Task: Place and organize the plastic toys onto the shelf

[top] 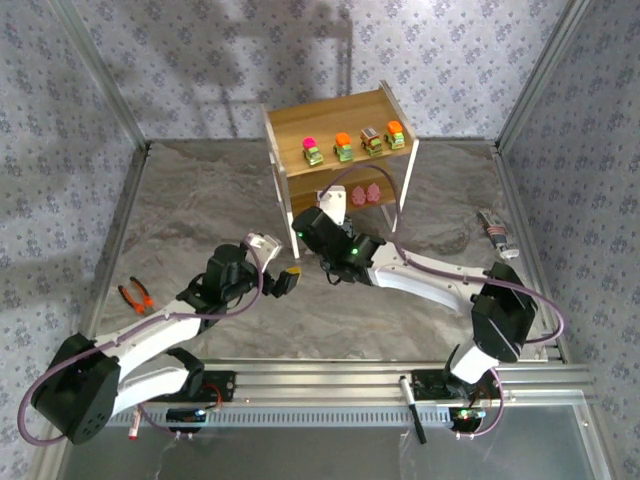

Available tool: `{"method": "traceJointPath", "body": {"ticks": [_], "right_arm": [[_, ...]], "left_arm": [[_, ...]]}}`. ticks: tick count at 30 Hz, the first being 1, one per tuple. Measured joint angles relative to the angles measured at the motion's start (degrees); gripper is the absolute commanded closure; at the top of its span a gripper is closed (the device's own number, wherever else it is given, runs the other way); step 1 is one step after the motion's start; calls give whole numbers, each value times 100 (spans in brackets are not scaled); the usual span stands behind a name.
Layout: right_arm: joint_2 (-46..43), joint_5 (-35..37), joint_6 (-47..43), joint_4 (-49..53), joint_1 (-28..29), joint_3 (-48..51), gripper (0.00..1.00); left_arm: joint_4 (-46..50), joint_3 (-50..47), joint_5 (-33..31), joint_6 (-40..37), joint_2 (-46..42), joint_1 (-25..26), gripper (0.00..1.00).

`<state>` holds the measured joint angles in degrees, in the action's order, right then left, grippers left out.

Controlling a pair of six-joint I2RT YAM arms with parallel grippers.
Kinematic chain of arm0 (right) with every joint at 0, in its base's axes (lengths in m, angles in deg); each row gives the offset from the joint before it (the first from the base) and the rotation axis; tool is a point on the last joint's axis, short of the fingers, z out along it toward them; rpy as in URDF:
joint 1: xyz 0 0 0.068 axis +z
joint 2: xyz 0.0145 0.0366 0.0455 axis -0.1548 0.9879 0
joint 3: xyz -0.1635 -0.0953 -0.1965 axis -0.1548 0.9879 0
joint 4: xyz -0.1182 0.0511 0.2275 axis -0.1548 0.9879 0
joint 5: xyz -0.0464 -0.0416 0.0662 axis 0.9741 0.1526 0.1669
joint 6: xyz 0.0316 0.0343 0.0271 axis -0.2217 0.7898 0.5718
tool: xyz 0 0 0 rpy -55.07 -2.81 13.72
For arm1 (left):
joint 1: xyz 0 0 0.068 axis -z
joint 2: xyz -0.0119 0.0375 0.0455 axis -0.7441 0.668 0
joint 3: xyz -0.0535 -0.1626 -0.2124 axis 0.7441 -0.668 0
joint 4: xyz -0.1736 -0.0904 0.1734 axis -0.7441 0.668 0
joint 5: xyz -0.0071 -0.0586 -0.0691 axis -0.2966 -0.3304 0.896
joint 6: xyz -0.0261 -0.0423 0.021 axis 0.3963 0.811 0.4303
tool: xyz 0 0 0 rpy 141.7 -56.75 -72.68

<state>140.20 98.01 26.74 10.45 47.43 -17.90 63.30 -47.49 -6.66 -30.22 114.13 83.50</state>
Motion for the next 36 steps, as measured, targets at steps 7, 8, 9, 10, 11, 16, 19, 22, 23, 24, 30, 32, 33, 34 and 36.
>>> {"method": "traceJointPath", "body": {"ticks": [7,8,9,10,11,16,19,22,23,24,30,32,33,34,36], "right_arm": [[369,-81,0,-42,-188,-186,80],[424,-87,0,-50,-212,-221,80],[494,-96,0,-63,-232,-269,80],[555,-105,0,-70,-249,-315,80],[619,-125,0,-92,-269,-358,80],[804,-208,2,-173,-356,-455,80],[933,-236,0,-203,-431,-597,80],[1034,-256,0,-236,-492,-688,80],[1056,-256,0,-238,-511,-708,80],[1075,-256,0,-238,-527,-728,80],[1126,-262,2,-234,-579,-807,80],[1145,-275,4,-234,-588,-831,80],[1163,-278,4,-232,-597,-844,80],[1180,-278,4,-229,-597,-855,80],[1207,-273,4,-225,-597,-874,79]], "left_arm": [[-439,-166,-63,20,120,240,0],[-498,-205,-70,17,146,278,1],[-570,-251,-90,15,184,315,0],[-612,-286,-107,15,214,339,0],[-671,-328,-114,9,254,367,0],[-905,-444,-173,-72,431,402,0],[-1036,-470,-201,-96,535,402,0],[-1104,-487,-243,-98,562,402,0],[-1150,-498,-260,-101,562,402,0],[-1187,-509,-269,-116,562,402,0],[-1305,-531,-323,-122,562,402,0],[-1303,-531,-345,-133,562,402,0],[-1305,-531,-350,-136,562,402,0],[-1303,-531,-369,-136,562,402,0],[-1305,-531,-398,-136,562,402,1]]}}
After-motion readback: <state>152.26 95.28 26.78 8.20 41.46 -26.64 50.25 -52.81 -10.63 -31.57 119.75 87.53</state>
